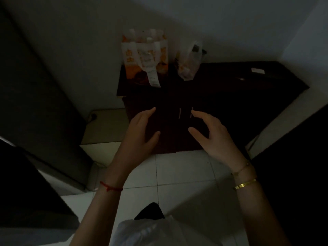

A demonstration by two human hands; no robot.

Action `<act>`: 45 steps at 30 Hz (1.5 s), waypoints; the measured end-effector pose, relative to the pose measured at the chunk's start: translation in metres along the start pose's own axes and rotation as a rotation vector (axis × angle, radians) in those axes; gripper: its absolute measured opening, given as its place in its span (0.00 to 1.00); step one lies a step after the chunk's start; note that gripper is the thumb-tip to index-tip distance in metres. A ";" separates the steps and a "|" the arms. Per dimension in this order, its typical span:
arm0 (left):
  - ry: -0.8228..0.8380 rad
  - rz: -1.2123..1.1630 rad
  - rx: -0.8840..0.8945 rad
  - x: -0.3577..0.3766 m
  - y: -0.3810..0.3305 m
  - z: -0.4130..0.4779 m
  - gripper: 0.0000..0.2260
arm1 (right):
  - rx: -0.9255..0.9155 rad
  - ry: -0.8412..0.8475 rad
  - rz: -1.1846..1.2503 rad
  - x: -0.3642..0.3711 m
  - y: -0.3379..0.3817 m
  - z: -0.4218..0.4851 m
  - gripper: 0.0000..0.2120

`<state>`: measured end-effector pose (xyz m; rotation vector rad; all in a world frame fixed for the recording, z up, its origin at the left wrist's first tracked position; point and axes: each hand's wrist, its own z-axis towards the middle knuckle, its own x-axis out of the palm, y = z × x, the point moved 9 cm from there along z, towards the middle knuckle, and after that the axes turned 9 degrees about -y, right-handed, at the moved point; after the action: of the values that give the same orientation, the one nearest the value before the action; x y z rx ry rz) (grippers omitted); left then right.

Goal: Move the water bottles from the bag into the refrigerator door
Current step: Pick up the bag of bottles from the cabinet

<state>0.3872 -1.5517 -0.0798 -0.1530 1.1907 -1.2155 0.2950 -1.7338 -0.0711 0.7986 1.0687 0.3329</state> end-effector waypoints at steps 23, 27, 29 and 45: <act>-0.141 0.021 -0.081 0.008 0.149 0.248 0.25 | -0.210 -0.037 0.047 0.069 0.009 0.298 0.22; -0.177 -0.035 -0.160 0.009 0.186 0.284 0.25 | -0.266 -0.077 0.062 0.077 0.020 0.345 0.20; -0.205 -0.087 -0.240 0.011 0.204 0.294 0.25 | -0.284 -0.094 0.083 0.080 0.022 0.365 0.18; -0.239 -0.106 -0.440 0.040 0.233 0.337 0.09 | -0.350 -0.094 -0.010 0.107 0.037 0.471 0.17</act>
<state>0.7871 -1.6458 -0.1085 -0.6784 1.2332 -0.9773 0.7619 -1.8412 0.0004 0.4901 0.8942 0.4553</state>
